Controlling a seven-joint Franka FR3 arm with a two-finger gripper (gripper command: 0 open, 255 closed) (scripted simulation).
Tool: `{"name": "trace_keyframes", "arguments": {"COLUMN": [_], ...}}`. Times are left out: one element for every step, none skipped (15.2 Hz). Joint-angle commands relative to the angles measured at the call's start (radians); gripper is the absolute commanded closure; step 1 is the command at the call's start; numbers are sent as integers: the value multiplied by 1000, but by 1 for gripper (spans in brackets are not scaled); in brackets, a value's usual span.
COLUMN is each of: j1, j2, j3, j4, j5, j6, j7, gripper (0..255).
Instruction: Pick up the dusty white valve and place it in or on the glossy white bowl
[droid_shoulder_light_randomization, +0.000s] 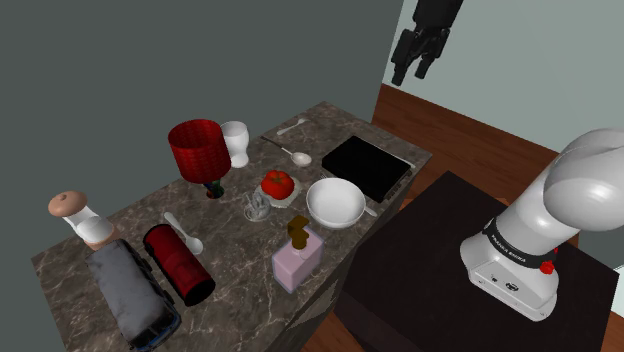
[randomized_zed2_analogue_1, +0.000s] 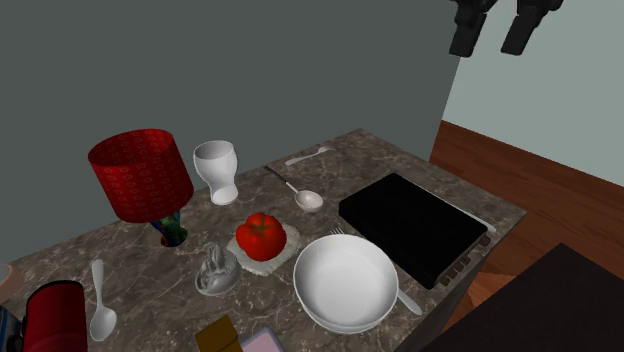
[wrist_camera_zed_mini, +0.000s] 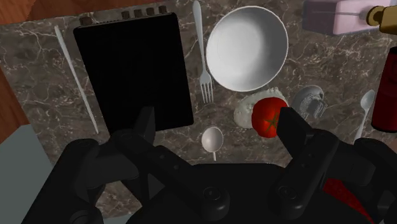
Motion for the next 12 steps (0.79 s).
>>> {"name": "trace_keyframes", "arguments": {"j1": [12,18,23,28,33,38,42,46,50,54,58,62], "j2": [51,79,108,137,168,200,232,265,299,333,368,404], "j3": [28,41,54,67,80,93,105,118,130,142,153,164], "j4": [-5,-4,-2,1,6,12,19,28,37,48,60,73], "j5": [14,20,26,30,34,37,39,40,41,40,38,34], "j6": [53,78,103,128,152,176,200,222,245,266,287,307], "j7": [24,35,46,57,69,80,92,104,116,129,142,155], "gripper": [0,0,0,0,0,0,0,0,0,0,0,0]}}
